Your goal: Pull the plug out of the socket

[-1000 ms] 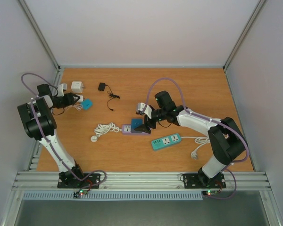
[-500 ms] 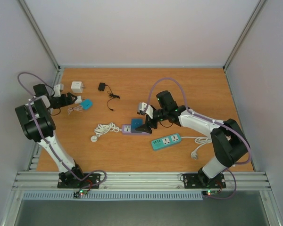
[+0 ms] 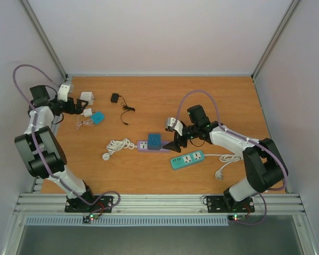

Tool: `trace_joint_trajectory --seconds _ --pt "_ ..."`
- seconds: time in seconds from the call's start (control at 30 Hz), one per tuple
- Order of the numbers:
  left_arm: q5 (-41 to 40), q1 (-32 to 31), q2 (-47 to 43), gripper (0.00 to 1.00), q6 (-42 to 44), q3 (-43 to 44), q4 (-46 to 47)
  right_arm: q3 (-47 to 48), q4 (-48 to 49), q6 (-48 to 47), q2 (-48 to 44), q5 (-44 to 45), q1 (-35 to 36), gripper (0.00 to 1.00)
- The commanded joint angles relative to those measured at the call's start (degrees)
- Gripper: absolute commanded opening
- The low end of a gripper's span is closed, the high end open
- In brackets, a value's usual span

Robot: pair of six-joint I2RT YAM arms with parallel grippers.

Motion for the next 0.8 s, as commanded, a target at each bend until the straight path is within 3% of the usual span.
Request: trace_joint_trajectory --seconds 0.0,0.23,0.47,0.6,0.77 --pt "3.6 -5.0 -5.2 1.00 16.2 -2.6 -9.3 -1.6 -1.4 -2.9 -1.5 -1.1 -1.2 0.98" --pt "2.7 -16.8 -13.1 1.00 31.2 -8.7 -16.4 -2.7 -0.6 -4.0 -0.8 -0.9 -1.6 0.98" --pt "2.0 -27.0 -18.1 1.00 38.8 -13.8 -19.1 -3.1 0.3 -4.6 0.5 0.8 -1.6 0.98" --pt "1.9 -32.1 -19.0 1.00 39.3 -15.4 -17.9 -2.9 0.6 -4.5 1.4 1.2 -1.6 0.99" --pt "2.2 -38.0 -18.9 1.00 33.9 -17.7 -13.6 -3.0 1.1 -4.1 1.8 1.5 -1.5 0.98"
